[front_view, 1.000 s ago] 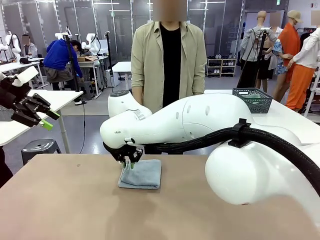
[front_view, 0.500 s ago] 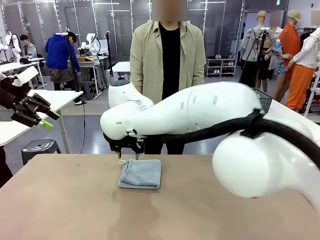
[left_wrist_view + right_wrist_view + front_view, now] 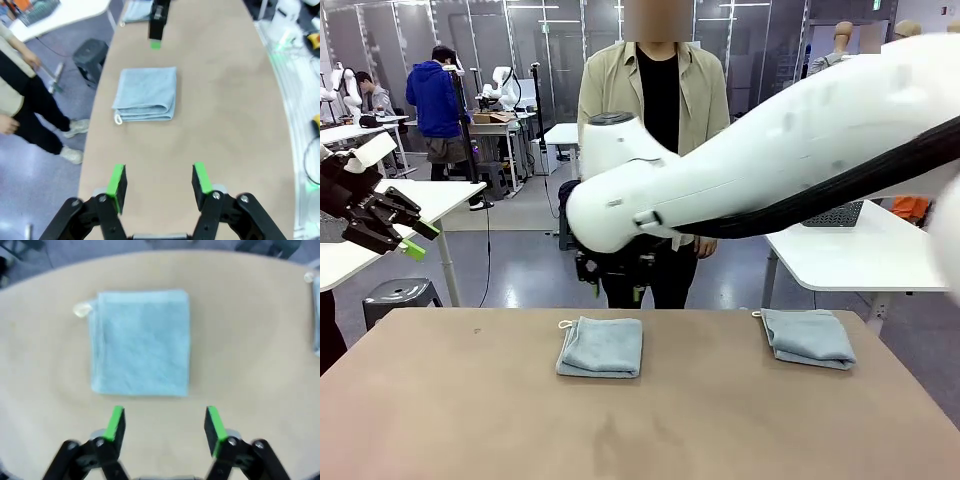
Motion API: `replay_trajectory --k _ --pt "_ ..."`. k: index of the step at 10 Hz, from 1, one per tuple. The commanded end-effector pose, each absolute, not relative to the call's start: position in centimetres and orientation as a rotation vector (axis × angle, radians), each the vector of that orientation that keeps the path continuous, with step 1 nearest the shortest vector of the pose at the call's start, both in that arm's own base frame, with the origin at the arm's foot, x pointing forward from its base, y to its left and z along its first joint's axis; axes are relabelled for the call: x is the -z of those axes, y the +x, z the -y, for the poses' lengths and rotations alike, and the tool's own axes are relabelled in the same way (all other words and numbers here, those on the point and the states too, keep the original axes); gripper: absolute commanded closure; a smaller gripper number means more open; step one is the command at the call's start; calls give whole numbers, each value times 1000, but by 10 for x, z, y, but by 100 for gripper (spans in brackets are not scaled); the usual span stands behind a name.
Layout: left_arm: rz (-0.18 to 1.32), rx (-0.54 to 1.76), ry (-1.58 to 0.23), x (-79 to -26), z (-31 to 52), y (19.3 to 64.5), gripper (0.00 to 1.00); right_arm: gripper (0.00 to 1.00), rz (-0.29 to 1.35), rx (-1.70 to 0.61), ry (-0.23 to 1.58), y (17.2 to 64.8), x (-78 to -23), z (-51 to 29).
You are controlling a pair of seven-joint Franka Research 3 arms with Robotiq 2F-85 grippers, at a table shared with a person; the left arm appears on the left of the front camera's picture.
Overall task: Fold the towels and place them in the basket.
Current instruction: When a person lays out a Towel with hook on the table, fold it in half twice, then stack the folded Towel with hook on the right side of the table.
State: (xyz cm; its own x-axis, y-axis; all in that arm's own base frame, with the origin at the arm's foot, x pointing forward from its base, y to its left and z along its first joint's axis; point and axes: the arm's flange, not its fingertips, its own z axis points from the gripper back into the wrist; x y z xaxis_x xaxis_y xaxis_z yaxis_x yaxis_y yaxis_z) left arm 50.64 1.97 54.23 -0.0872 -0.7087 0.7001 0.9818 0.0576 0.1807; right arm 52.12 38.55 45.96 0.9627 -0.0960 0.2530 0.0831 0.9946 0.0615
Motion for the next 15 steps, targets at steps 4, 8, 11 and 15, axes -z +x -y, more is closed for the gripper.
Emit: replay_trajectory --k 4,8,11,15 --pt "757 1503 -453 -543 -20 506 33 20 250 11 114 488 -467 -316" --pt "757 1503 -453 -543 -20 506 33 20 259 38 73 489 -470 -326" --pt "757 1503 -453 -543 -20 506 33 20 259 38 73 489 -470 -326" --pt "757 1503 -453 -543 -20 506 33 20 259 38 73 489 -470 -326"
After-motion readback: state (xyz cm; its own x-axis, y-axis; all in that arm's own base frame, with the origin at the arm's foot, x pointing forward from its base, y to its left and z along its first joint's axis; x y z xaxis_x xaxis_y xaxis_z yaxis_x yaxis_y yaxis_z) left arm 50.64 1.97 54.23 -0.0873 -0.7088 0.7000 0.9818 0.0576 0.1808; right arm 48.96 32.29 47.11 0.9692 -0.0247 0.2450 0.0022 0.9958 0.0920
